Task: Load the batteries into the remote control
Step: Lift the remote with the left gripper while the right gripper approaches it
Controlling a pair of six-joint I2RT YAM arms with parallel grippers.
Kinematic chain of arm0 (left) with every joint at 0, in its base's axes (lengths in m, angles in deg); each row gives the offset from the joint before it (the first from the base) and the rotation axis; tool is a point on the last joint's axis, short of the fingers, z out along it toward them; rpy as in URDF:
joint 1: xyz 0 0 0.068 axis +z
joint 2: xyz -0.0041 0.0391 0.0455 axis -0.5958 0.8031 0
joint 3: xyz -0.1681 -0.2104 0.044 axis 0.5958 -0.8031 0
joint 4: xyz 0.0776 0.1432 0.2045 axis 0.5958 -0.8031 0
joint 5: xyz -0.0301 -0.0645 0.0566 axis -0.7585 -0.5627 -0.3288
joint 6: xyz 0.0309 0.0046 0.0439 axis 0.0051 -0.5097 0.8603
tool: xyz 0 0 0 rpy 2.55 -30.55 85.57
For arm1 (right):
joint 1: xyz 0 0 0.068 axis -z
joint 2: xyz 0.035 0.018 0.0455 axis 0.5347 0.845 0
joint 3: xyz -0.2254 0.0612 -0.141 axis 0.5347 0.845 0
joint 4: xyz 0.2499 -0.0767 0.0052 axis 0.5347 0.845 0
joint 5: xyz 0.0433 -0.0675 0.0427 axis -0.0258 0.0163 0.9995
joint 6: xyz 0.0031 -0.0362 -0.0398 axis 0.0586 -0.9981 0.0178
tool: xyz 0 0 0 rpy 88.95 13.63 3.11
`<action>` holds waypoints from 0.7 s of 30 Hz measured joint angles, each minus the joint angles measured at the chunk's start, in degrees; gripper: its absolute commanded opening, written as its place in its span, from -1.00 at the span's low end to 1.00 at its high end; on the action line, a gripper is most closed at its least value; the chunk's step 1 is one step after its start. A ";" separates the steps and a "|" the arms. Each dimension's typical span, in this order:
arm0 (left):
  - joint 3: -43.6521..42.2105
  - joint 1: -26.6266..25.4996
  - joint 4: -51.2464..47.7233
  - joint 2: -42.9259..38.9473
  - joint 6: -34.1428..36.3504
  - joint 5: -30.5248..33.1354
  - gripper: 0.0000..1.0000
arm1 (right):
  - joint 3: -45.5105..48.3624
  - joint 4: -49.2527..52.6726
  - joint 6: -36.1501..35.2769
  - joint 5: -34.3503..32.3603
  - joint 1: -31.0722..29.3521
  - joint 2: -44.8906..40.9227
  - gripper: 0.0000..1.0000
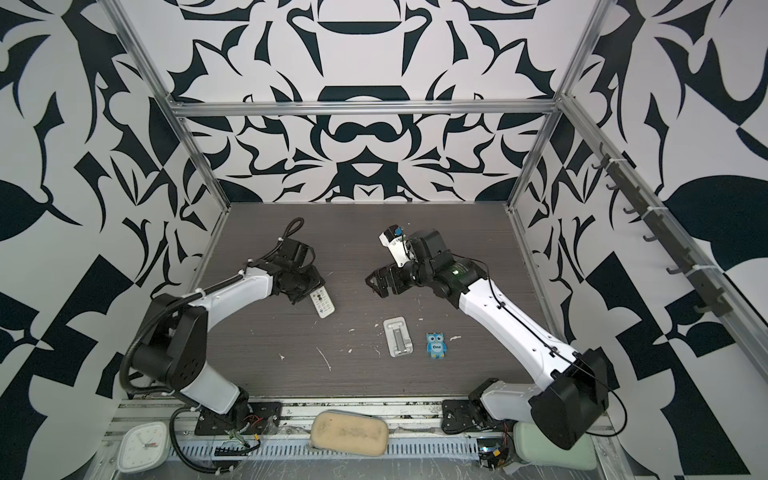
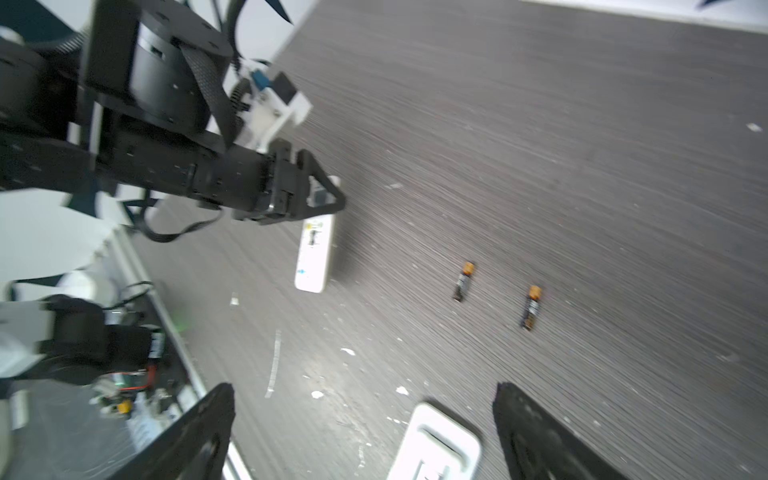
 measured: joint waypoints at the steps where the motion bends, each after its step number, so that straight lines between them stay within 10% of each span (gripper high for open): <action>1: -0.35 0.17 2.19 -1.95 0.90 -2.36 -0.02 | 0.00 -0.98 0.85 2.14 0.44 -0.44 1.00; 21: 12.70 1.36 21.75 -16.96 5.81 -34.01 -0.02 | -3.85 -21.88 20.22 29.79 4.61 3.76 1.00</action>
